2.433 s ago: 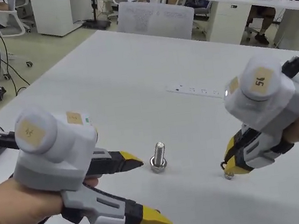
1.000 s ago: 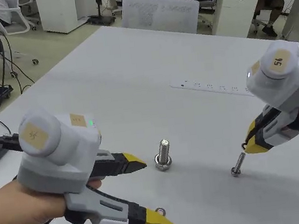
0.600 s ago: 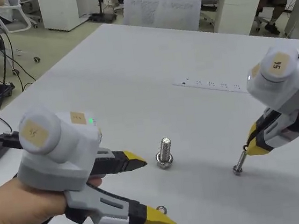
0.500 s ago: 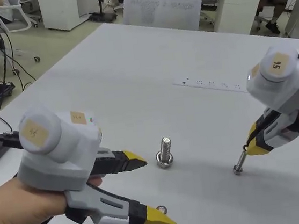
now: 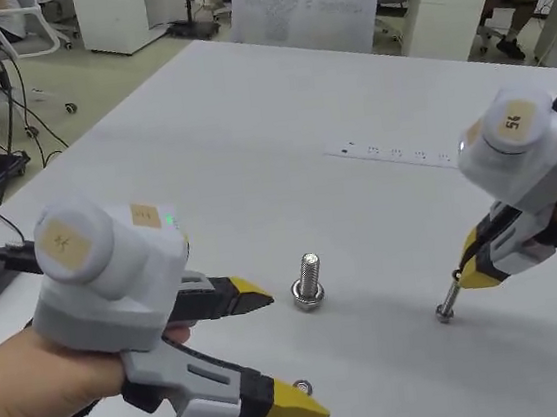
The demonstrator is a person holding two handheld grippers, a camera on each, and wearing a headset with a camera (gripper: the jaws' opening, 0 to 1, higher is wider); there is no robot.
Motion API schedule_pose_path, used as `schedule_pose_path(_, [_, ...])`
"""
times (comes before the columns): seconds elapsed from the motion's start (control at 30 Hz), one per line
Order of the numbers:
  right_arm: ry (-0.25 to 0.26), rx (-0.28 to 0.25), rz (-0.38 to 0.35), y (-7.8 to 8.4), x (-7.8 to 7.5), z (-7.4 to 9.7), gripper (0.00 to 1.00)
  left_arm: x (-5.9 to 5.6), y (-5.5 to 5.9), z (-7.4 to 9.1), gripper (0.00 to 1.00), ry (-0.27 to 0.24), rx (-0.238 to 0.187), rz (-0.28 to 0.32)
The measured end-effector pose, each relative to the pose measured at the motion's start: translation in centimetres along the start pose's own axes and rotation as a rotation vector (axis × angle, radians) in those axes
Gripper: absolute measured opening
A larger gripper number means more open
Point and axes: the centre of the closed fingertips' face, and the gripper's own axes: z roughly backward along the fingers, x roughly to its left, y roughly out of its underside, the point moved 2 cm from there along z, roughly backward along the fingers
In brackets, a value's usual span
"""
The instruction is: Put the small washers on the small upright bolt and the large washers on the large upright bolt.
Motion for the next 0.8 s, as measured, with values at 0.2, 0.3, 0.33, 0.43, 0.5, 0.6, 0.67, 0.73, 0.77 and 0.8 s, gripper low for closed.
schedule_pose_path(0.2, [-0.002,-0.001,-0.001,-0.02,0.0,-0.15,0.12,0.05,-0.02,0.05,0.73,-0.001,0.0,0.002])
schedule_pose_path(0.3, [-0.004,0.002,-0.002,0.05,0.0,-0.23,0.12,0.07,-0.01,0.05,0.73,0.0,0.001,0.002])
schedule_pose_path(0.33, [-0.004,0.002,-0.002,0.07,-0.01,-0.24,0.12,0.08,-0.03,0.05,0.73,0.0,0.0,0.001])
schedule_pose_path(0.43, [-0.005,0.0,-0.005,0.06,-0.03,-0.32,0.12,0.13,-0.07,0.06,0.73,-0.002,-0.001,0.003])
schedule_pose_path(0.5, [-0.004,-0.001,-0.003,0.04,-0.07,-0.36,0.12,0.14,-0.08,0.04,0.73,-0.002,0.0,0.003])
schedule_pose_path(0.6, [-0.004,-0.003,-0.005,0.0,-0.16,-0.41,0.12,0.13,-0.08,0.01,0.73,-0.001,0.001,0.003])
schedule_pose_path(0.67, [-0.008,-0.002,-0.008,0.03,-0.12,-0.47,0.12,0.15,-0.09,0.01,0.73,-0.001,0.001,0.003])
schedule_pose_path(0.73, [-0.007,-0.001,-0.007,0.04,-0.13,-0.51,0.12,0.18,-0.08,0.02,0.73,-0.002,0.001,0.003])
schedule_pose_path(0.77, [-0.01,0.0,-0.008,0.06,-0.1,-0.56,0.12,0.18,-0.08,0.01,0.73,-0.002,0.001,0.004])
schedule_pose_path(0.8, [-0.009,-0.001,-0.008,0.07,-0.12,-0.6,0.12,0.18,-0.08,0.01,0.73,-0.003,0.001,0.004])
